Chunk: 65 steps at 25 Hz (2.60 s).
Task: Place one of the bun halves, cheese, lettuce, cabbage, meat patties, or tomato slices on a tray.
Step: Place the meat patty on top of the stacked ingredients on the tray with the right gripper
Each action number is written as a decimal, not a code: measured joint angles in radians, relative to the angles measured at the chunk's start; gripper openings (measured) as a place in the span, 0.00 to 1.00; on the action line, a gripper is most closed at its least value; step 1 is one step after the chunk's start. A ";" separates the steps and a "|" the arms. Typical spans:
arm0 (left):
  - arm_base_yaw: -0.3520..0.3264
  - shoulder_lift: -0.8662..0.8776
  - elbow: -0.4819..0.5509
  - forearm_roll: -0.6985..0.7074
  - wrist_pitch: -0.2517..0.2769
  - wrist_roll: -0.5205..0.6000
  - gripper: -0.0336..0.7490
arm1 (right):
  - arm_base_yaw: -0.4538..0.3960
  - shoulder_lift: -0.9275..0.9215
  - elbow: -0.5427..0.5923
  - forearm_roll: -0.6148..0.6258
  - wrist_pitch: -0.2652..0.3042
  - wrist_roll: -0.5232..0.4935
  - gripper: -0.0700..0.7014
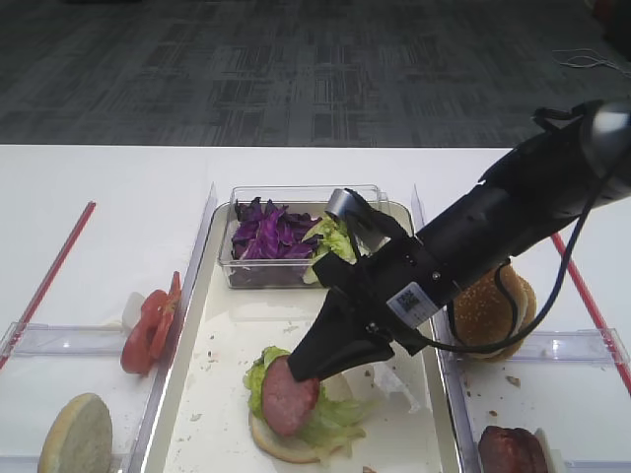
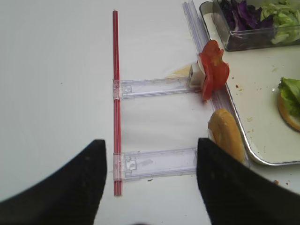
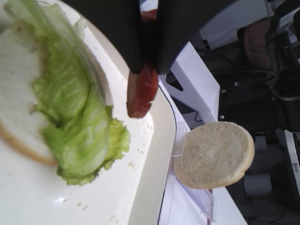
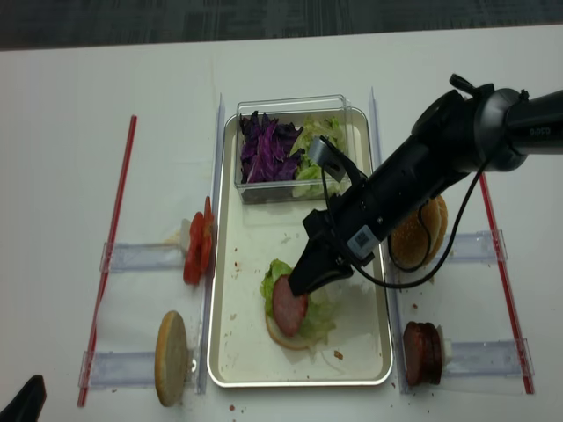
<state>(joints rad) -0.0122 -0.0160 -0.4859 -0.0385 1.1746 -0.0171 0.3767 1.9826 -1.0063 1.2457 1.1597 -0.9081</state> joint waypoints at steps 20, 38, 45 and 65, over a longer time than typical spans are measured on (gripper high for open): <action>0.000 0.000 0.000 0.000 0.000 0.000 0.59 | 0.000 0.060 -0.004 -0.023 -0.063 -0.017 0.19; 0.000 0.000 0.000 0.000 0.000 0.000 0.59 | 0.000 0.060 -0.032 -0.025 -0.013 -0.041 0.74; 0.000 0.000 0.000 0.000 0.000 0.000 0.59 | 0.000 0.060 -0.112 -0.113 0.002 0.094 0.75; 0.000 0.000 0.000 0.000 0.000 -0.002 0.59 | 0.000 0.017 -0.183 -0.268 0.012 0.310 0.75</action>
<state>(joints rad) -0.0122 -0.0160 -0.4859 -0.0385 1.1746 -0.0193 0.3767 1.9994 -1.1890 0.9781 1.1722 -0.5981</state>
